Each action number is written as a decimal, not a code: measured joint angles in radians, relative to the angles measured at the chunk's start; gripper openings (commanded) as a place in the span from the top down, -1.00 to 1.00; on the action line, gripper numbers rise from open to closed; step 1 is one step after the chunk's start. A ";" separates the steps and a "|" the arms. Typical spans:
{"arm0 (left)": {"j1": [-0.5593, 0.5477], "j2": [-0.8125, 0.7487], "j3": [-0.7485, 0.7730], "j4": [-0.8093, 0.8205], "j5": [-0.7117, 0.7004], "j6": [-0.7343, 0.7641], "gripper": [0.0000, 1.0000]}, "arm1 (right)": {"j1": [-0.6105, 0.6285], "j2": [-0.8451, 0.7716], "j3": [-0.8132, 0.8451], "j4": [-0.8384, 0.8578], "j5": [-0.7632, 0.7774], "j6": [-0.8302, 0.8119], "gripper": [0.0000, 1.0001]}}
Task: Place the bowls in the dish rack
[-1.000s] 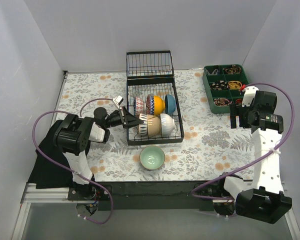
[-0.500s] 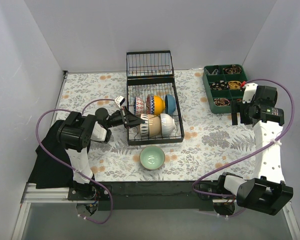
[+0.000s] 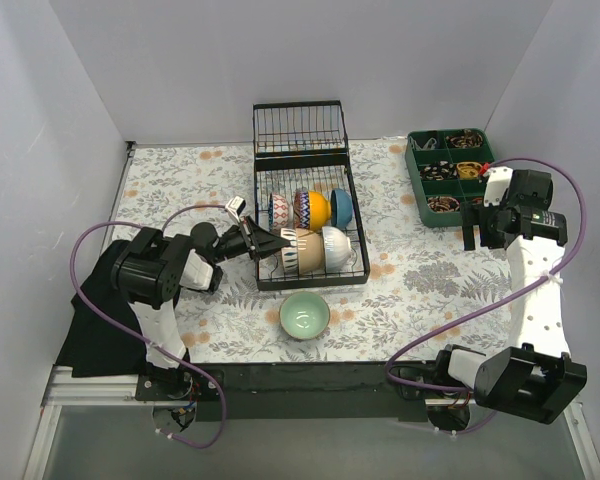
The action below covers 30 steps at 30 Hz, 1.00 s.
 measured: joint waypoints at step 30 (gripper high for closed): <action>0.036 -0.257 0.237 -1.028 -0.065 0.641 -0.05 | -0.006 -0.040 -0.022 0.012 -0.095 0.039 -0.76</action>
